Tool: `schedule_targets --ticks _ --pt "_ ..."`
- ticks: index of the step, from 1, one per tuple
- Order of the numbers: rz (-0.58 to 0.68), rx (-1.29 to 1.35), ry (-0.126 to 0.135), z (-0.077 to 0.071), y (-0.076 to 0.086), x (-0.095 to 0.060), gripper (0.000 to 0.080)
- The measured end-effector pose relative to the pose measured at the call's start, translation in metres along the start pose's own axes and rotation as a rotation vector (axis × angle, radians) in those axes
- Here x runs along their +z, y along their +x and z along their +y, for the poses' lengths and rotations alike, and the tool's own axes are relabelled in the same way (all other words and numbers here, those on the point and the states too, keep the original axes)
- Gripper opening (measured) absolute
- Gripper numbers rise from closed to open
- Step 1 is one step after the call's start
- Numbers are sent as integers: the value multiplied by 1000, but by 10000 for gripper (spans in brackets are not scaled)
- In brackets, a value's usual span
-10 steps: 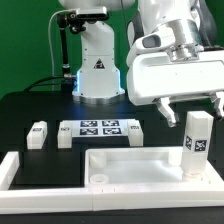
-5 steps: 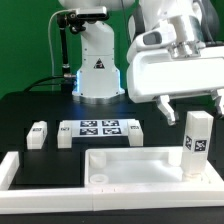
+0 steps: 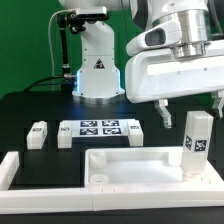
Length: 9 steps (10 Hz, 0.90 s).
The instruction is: Assemble desk
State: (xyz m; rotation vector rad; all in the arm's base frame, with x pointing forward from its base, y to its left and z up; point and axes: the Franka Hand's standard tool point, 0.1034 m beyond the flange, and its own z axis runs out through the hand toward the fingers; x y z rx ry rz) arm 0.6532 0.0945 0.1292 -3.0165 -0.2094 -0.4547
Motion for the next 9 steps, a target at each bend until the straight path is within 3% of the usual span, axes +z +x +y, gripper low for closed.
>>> schedule_targets --ticks 1,3,7,8,9 --pt "-27 11 7 -1 8 0 649" --pt "-196 14 29 -4 2 4 649" --pt "-209 41 27 -2 4 9 624" --pt "-210 76 25 -2 4 9 450" --pt "-211 149 17 -3 4 9 450"
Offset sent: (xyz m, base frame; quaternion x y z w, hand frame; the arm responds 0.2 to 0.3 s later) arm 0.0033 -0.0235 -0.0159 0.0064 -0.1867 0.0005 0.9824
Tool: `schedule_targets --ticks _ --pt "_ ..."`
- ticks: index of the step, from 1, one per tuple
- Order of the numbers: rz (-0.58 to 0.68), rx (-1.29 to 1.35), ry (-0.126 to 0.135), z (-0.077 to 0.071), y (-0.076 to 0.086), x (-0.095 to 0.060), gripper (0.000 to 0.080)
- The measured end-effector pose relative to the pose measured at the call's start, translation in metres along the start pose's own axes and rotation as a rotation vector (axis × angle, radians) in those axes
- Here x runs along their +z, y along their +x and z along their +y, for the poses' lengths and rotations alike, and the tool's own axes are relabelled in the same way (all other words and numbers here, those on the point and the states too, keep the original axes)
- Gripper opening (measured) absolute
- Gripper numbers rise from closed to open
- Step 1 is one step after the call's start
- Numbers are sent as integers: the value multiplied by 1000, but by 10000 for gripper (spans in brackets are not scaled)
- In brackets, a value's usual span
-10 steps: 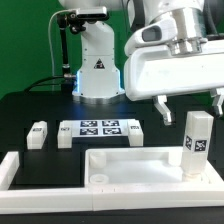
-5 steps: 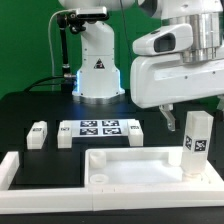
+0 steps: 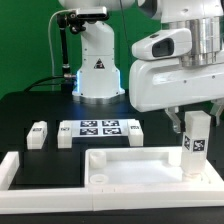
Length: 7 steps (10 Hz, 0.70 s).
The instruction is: Assemble desk
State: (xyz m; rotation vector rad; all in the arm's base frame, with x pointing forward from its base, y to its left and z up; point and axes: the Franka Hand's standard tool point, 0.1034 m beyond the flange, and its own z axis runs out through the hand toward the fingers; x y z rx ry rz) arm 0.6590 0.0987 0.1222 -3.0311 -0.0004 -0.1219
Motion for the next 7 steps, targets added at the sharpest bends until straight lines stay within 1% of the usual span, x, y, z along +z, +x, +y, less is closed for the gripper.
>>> schedule_targets --ticks 1,3,6,7 --pt "0 65 0 0 0 0 287" --pt "1 204 -2 0 0 0 288" --pt "4 567 -17 4 -1 0 288" --pt "5 689 -6 8 -1 1 288"
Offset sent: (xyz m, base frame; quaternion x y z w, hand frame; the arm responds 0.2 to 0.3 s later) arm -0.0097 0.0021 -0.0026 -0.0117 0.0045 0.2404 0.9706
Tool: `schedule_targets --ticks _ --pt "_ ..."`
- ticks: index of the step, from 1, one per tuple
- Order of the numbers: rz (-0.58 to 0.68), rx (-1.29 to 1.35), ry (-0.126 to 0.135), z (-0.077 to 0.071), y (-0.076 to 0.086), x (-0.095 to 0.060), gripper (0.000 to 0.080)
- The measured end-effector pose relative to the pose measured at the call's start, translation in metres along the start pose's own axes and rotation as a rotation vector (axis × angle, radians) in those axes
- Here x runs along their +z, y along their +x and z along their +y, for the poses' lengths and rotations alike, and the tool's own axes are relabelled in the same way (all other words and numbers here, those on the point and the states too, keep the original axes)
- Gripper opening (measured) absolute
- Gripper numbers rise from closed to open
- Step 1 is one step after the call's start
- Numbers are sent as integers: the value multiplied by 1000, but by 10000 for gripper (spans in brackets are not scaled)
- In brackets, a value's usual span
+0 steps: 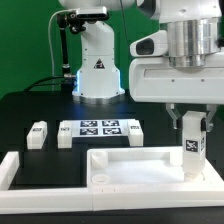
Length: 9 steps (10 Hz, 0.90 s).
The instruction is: Assemble desk
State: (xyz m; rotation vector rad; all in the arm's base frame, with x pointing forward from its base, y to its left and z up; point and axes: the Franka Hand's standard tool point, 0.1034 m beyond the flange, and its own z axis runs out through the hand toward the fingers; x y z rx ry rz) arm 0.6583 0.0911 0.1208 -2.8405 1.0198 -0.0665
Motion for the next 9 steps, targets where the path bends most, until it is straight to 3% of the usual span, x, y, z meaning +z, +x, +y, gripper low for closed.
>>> schedule_targets --ticks 1,2,4,6,7,9 --pt "-7 138 25 4 2 0 290" --pt "-1 304 32 6 0 1 291" --pt "-4 526 27 8 -1 1 291" --pt "-16 675 10 0 -13 1 292" --pt "-18 741 11 -4 -23 2 292" --pt "-19 747 15 -5 -24 2 292"
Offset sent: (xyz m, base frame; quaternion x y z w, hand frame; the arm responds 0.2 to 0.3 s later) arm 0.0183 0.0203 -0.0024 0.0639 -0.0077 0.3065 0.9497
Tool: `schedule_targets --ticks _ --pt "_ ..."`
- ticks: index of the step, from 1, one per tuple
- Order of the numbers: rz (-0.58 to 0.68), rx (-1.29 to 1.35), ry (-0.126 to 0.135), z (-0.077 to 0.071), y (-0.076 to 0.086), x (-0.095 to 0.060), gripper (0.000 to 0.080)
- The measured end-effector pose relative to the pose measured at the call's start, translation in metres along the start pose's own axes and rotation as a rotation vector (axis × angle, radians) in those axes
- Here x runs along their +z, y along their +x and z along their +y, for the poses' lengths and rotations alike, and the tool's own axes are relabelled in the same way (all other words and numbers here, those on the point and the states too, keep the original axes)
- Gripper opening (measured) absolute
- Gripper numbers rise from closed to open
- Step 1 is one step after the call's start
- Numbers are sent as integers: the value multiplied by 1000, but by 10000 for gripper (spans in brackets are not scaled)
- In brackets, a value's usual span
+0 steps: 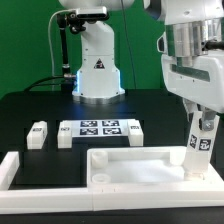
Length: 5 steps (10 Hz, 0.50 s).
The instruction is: Assemble desk
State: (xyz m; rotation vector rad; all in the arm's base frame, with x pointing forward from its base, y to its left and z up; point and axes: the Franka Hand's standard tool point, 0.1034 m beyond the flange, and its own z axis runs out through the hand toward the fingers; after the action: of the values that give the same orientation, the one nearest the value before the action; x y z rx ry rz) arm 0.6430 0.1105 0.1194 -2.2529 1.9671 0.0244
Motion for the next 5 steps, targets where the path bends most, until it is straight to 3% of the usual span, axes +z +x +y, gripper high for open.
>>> schedule_targets --ticks 1,2,3,4,5 --pt "-1 -32 -1 0 -1 1 292" --pt "2 -70 -3 1 -1 1 482" --pt "8 -289 -21 3 -1 1 482" --pt "11 -430 -27 3 -3 1 620" --pt "13 -558 -29 4 -7 2 641"
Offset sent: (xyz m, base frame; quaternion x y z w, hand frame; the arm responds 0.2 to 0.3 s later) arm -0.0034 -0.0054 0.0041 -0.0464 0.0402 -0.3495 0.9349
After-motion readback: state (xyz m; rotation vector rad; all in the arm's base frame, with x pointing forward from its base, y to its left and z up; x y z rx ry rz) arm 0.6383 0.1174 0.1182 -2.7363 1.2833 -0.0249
